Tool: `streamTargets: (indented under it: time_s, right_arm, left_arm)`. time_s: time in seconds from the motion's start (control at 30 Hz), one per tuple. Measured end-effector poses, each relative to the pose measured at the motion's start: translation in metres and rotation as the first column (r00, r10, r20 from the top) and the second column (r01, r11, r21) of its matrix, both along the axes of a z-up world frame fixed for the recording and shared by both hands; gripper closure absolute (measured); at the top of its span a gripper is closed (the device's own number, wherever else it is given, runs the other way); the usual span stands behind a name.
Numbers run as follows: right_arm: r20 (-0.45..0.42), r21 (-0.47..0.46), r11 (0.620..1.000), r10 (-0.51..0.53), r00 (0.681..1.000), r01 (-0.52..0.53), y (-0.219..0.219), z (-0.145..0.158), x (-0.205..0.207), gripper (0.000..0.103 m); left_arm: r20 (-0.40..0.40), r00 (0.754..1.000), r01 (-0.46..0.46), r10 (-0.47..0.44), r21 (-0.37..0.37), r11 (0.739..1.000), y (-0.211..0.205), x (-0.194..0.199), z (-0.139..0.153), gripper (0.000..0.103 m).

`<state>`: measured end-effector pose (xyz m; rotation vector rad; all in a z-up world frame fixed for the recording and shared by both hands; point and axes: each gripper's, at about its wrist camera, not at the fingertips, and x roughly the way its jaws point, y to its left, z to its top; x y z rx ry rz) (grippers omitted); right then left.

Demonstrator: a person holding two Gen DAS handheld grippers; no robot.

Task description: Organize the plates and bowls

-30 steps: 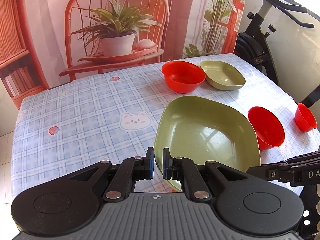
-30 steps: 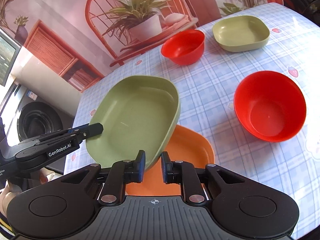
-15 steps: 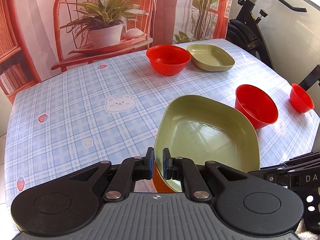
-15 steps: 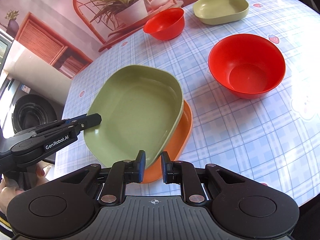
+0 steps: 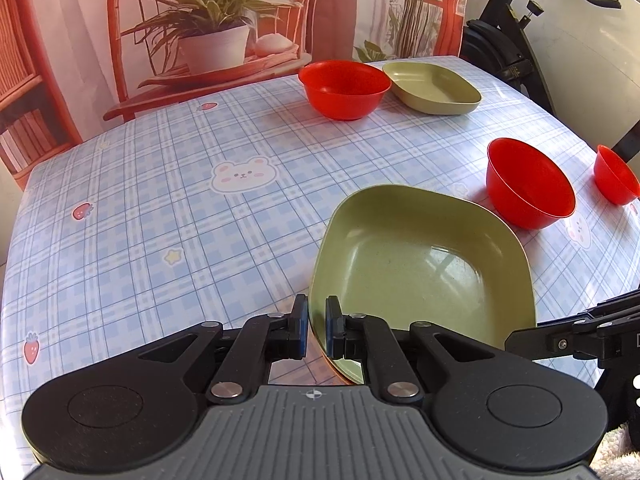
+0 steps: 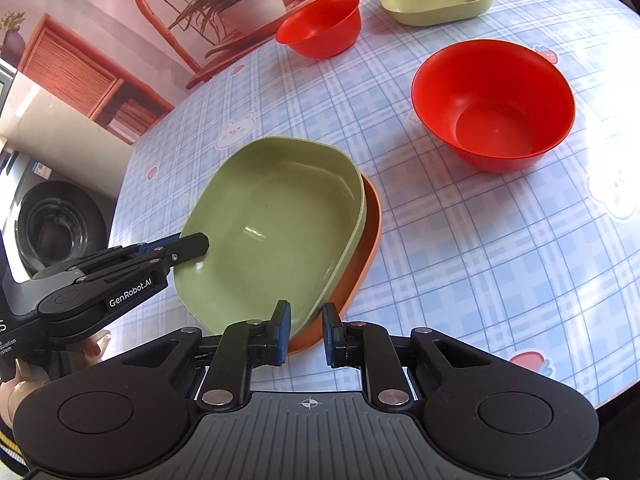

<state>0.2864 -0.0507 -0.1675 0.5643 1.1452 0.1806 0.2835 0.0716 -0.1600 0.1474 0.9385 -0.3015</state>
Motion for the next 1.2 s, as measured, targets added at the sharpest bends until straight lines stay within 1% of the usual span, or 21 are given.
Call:
streamTargets:
  time_s: [0.1,0.23,0.5,0.63,1.07,1.2]
  right_arm:
    - [0.006,-0.016,1.000,0.007,1.000,-0.007,0.001,0.001,0.001,0.087]
    - [0.011,-0.021,1.000,0.012,1.000,-0.011,0.001,0.002,0.000,0.087]
    - [0.011,-0.038,0.999,0.024,1.000,-0.024,0.002,0.003,0.001,0.087]
    - [-0.001,-0.043,0.999,0.006,1.000,-0.006,0.001,0.003,-0.003,0.084]
    - [-0.005,0.007,1.000,-0.026,1.000,0.026,-0.004,-0.013,-0.004,0.082]
    - [0.003,-0.002,1.000,-0.024,1.000,0.024,-0.002,-0.015,-0.003,0.081]
  left_arm:
    - [0.000,1.000,0.004,-0.004,0.009,1.000,0.000,0.000,-0.002,0.094]
    - [-0.006,1.000,0.003,-0.003,-0.003,1.000,0.003,0.000,-0.003,0.093]
    - [-0.007,1.000,0.011,-0.011,-0.004,1.000,0.004,-0.002,-0.003,0.093]
    - [0.001,1.000,0.017,-0.017,-0.006,1.000,0.005,-0.004,-0.003,0.093]
    - [-0.001,1.000,-0.008,0.008,-0.033,0.999,0.009,-0.004,-0.004,0.092]
    - [-0.005,1.000,-0.013,0.013,-0.037,0.999,0.010,-0.004,-0.005,0.092]
